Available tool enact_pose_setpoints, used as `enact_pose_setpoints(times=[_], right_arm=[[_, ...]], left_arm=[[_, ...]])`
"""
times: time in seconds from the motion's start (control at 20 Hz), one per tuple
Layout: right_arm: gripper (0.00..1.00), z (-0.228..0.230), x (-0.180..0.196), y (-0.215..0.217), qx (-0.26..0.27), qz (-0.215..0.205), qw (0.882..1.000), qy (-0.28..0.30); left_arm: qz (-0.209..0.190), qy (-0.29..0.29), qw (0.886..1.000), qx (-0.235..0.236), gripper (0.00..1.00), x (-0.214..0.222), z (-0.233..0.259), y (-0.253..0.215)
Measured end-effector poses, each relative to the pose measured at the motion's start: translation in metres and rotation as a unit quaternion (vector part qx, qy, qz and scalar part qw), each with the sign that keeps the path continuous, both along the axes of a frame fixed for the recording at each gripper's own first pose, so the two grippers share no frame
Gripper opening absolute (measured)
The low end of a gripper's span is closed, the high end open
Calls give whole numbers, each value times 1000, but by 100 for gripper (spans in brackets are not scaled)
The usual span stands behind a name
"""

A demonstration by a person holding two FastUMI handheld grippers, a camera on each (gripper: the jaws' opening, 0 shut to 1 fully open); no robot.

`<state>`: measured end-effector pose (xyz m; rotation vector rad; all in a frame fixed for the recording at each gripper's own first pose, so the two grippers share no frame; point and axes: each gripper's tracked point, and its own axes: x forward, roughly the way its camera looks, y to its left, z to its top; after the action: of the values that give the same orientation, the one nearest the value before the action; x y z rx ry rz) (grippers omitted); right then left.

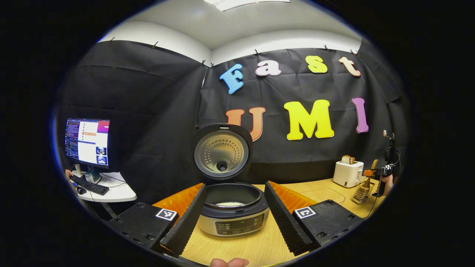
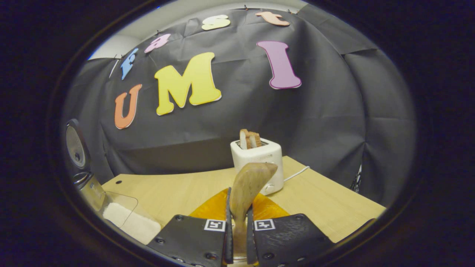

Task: Close the left gripper, press the button to open the rice cooker; take a wooden spoon from the chopstick holder with the right hand, scoop a spoonful of rice and pour it into the rice cooker, then put the wooden spoon back into the chopstick holder.

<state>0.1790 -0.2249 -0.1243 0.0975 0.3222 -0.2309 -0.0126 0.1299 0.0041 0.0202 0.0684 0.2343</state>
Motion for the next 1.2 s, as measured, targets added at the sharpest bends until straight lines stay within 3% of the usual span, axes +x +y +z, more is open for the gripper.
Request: enact_pose_setpoints(times=[0.1,0.25,0.3,0.35,0.4,0.6,0.65,0.75,0.95,1.2], right_arm=[[18,8,-2,1,-4,1,1000,-10],[35,15,-3,-6,-11,-2,1000,-21],[43,16,-5,-8,-11,-4,1000,-20],[59,17,-5,-10,-9,-5,1000,-22],[56,20,-6,-13,-9,-9,1000,-25],[90,28,-12,-28,-16,-27,999,-30],[94,31,-13,-32,-15,-31,999,-32],[95,42,-18,-43,-23,-45,998,-44],[96,78,-28,-57,-51,-55,994,-78],[92,113,-50,-39,-49,-34,992,-111]], left_arm=[[-1,-2,1000,-3,99,0,1,-1],[-2,-5,1000,-1,99,0,2,-3],[-2,-4,1000,-1,99,0,2,-4],[-1,-3,1000,-3,99,1,1,-3],[1,-3,1000,-5,99,1,0,-3],[-4,3,1000,-27,99,4,-4,-12],[-6,3,1000,-28,99,5,-3,-15],[-4,1,1000,-31,95,6,-2,-17],[-11,-1,998,-69,100,14,2,-29],[-4,7,999,-39,100,33,19,-25]])
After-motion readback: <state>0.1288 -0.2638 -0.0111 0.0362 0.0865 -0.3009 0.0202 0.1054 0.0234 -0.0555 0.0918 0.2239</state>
